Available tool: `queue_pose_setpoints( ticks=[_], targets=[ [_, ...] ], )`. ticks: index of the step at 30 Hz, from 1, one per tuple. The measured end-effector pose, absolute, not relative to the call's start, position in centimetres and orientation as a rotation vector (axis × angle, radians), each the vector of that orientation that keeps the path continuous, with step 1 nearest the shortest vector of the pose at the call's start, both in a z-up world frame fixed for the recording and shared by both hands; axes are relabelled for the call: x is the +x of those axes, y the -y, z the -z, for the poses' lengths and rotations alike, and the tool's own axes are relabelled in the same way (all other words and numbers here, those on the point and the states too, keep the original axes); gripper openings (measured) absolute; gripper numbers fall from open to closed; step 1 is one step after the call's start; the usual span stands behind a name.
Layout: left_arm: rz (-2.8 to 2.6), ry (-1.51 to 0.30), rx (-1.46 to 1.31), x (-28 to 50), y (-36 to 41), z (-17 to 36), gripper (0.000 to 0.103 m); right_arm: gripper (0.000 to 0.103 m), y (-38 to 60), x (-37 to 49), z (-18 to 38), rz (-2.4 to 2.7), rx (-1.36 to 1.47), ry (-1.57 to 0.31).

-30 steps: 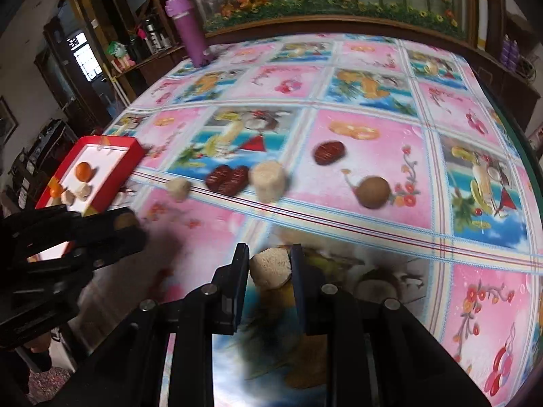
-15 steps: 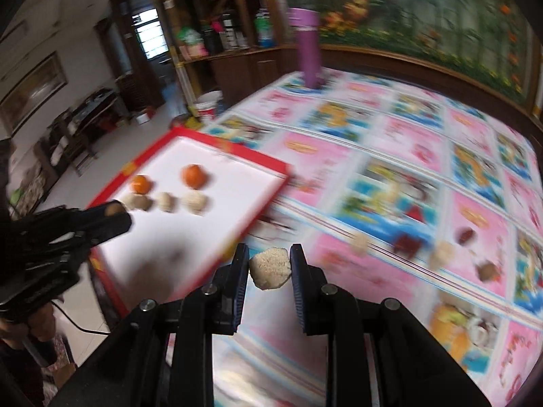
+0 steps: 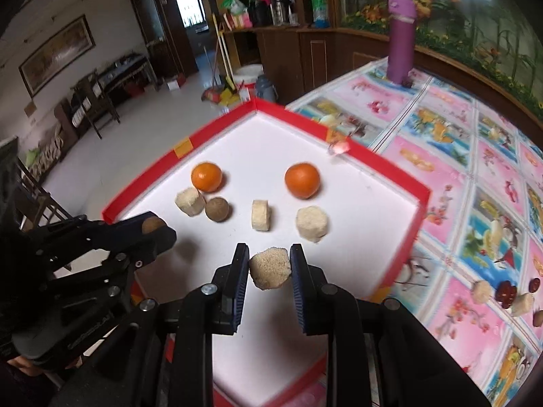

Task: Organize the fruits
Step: 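Carry the rice cake and brown fruit onto the tray and open both grippers, then move both tools back over the remaining fruits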

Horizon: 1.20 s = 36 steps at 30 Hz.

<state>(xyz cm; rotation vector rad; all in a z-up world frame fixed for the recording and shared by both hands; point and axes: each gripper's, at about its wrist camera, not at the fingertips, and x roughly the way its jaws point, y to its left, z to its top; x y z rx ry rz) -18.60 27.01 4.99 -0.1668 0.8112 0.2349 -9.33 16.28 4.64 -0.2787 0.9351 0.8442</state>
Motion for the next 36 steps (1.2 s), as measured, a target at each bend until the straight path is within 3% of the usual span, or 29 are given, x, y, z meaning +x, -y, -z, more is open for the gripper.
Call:
queue_pose_setpoints(
  ticks=[17, 23, 25, 27, 29, 36],
  targets=[
    [-0.273, -0.895, -0.156, -16.1, -27.8, -2.4, 0.023, 0.024, -18.2, -8.5, -2.6, -0.801, -0.299, -0.993],
    [-0.317, -0.908, -0.156, -15.6, -27.8, -2.2, 0.024, 0.035, -17.7, -8.5, -3.1, -0.807, -0.289, -1.001],
    [-0.322, -0.912, -0.158, -15.6, -27.8, -2.2, 0.028, 0.036, -16.9, -8.3, -3.6, -0.815, -0.253, -0.985],
    [-0.348, -0.914, -0.156, -15.6, -27.9, -2.3, 0.050, 0.044, -16.1, -8.0, -4.2, -0.826, -0.218, -0.969],
    [-0.369, -0.897, -0.168, -16.0, -28.1, -2.6, 0.061, 0.051, -14.9, -7.9, -5.0, -0.834, -0.164, -0.934],
    [-0.388, -0.817, -0.141, -16.5, -26.6, -5.2, 0.072, 0.051, -10.1, -6.7, -7.2, -0.794, -0.061, -0.860]
  ],
)
